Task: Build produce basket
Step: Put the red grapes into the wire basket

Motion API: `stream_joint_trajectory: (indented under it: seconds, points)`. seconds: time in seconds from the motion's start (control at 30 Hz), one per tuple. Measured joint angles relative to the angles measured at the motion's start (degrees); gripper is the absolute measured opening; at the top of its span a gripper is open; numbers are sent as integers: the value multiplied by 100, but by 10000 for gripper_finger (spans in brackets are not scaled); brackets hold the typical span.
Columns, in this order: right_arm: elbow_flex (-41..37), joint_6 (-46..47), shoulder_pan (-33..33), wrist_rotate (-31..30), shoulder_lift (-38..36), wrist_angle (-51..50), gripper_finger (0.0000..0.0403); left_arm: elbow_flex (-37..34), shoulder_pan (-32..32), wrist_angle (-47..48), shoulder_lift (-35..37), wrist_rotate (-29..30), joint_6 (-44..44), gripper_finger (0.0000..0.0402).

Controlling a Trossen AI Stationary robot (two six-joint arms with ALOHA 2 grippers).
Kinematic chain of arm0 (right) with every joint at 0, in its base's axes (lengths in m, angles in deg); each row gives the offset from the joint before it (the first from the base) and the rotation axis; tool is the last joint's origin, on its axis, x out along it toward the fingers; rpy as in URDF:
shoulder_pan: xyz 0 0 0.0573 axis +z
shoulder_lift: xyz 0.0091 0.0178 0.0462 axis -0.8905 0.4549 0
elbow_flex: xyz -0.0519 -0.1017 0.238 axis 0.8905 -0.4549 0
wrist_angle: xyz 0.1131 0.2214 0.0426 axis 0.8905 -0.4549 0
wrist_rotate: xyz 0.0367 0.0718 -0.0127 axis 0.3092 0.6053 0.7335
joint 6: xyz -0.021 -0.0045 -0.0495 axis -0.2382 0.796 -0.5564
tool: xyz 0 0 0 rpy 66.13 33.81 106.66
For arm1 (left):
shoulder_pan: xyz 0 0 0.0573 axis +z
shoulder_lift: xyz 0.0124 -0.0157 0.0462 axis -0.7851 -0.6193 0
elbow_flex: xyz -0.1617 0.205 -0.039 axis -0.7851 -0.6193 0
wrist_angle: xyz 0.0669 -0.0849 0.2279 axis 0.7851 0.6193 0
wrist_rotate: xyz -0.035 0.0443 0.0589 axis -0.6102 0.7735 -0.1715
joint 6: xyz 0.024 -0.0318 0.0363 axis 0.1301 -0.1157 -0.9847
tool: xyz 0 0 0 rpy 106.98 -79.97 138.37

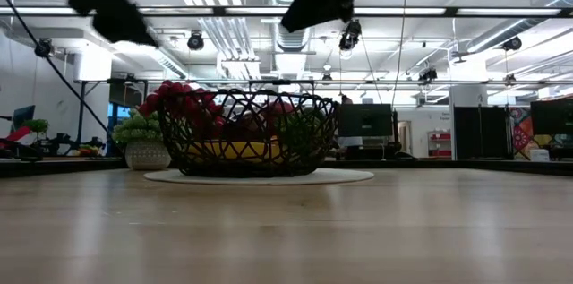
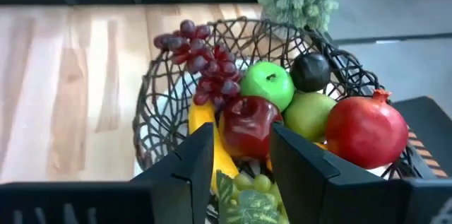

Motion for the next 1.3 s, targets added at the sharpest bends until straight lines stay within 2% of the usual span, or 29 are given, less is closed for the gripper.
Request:
stream_joint_trajectory:
  seconds: [0.1, 0.3, 0.5, 0.67, 0.8, 0.87, 1.1, 1.3]
  points:
    - [-560, 18, 77, -3, -363, 607, 116, 155, -92, 1142, -422, -64, 803, 208]
    - [-1501, -30, 89, 4, -821, 1815, 102, 125, -89, 2334, -1558, -124, 1877, 118]
    - [-1842, -28, 87, -5, -1041, 2131, 90, 156, -79, 2298, -2296, 550, 2029, 47]
    - [-1878, -25, 87, -3, -1089, 2132, 81, 205, -61, 2230, -2491, 1101, 2041, 8]
    - [-1880, -26, 87, -3, -1093, 2130, 75, 241, -63, 1846, -2355, 1181, 1889, 3]
    - [-1885, -28, 87, 0, -1093, 2129, 72, 248, -63, 1695, -2256, 1434, 1809, 3]
    - [-1904, -22, 89, 0, -1068, 2133, 77, 499, -65, 1645, -1785, 1858, 1433, 3]
    - [-1935, 54, 100, 10, -1013, 2123, 71, 508, -7, 739, -1391, 3058, 598, 3]
